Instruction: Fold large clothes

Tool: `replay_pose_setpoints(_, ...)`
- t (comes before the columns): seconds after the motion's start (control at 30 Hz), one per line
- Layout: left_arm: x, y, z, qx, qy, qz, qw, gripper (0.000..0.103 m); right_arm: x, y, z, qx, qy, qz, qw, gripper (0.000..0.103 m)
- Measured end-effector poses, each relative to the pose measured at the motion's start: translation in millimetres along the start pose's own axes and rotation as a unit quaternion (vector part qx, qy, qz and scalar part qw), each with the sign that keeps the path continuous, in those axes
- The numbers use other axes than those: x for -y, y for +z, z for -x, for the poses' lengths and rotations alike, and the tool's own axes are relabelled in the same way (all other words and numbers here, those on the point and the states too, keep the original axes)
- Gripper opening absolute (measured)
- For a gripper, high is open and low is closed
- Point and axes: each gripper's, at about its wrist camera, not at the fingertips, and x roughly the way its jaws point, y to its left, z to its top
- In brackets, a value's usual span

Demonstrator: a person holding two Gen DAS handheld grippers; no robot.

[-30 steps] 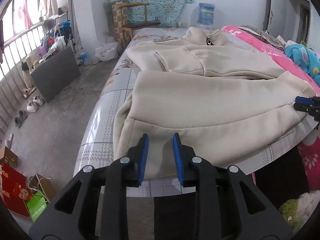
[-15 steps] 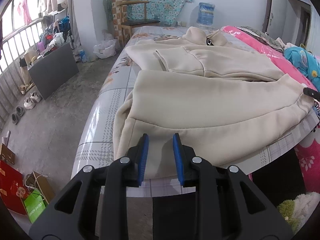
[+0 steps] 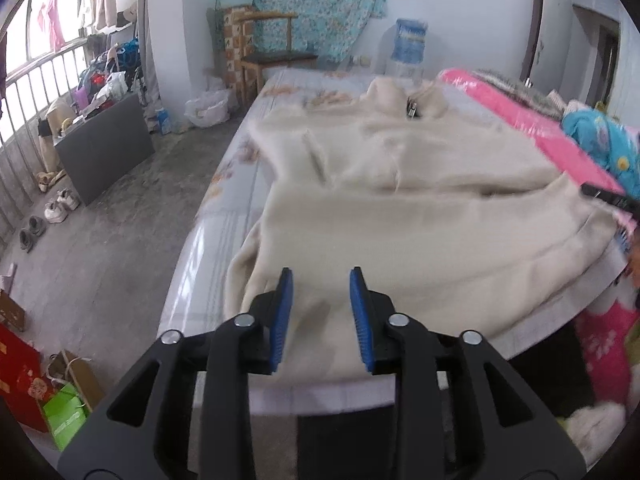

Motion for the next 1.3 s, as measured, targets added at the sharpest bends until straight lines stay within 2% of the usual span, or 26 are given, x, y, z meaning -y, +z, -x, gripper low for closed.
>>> replay_pose_setpoints(0.07, 9, 12, -6, -0.002, -0.006, 0.001, 1.0000, 0.032, -1, 3, -20, -0.019, -0.013, 0.002, 1.000, 0.008)
replay_pose_setpoints(0.13, 21, 22, -20, -0.021, 0.004, -0.005, 0.9998, 0.033, 6, 4, -39, -0.046, -0.022, -0.018, 0.999, 0.007)
replay_pose_setpoints(0.23, 40, 30, -44, -0.060, 0.023, -0.012, 0.9978, 0.034, 5, 9, -35, -0.042, -0.017, -0.039, 0.998, 0.013)
replay_pose_setpoints(0.3, 51, 34, -57, -0.079, 0.024, -0.016, 0.9965, 0.044, -2, 11, -24, -0.034, -0.019, -0.033, 0.999, 0.034)
replay_pose_setpoints(0.37, 58, 37, -64, -0.088, 0.028, -0.020, 0.9955, 0.053, -9, 12, -13, -0.024, 0.001, -0.029, 0.999, 0.045)
replay_pose_setpoints(0.5, 70, 40, -72, -0.094, 0.048, -0.035, 0.9938, 0.070, -32, 7, -2, -0.030, 0.041, -0.011, 0.999, 0.059)
replay_pose_setpoints(0.6, 74, 40, -76, -0.102, 0.055, -0.036, 0.9926, 0.076, -53, 4, -4, -0.043, 0.058, 0.008, 0.997, 0.067)
replay_pose_setpoints(0.77, 77, 41, -79, -0.107, 0.071, -0.038, 0.9909, 0.082, -74, 1, -17, -0.063, 0.062, 0.026, 0.996, 0.074)
replay_pose_setpoints(0.97, 76, 41, -80, -0.108, 0.076, -0.037, 0.9905, 0.086, -94, -8, -35, -0.092, 0.043, 0.053, 0.993, 0.080)
replay_pose_setpoints(1.1, 76, 41, -80, -0.107, 0.078, -0.036, 0.9905, 0.087, -100, -12, -39, -0.088, 0.027, 0.065, 0.994, 0.087)
replay_pose_setpoints(1.3, 74, 41, -81, -0.106, 0.079, -0.031, 0.9907, 0.089, -96, -12, -41, -0.092, 0.026, 0.055, 0.994, 0.093)
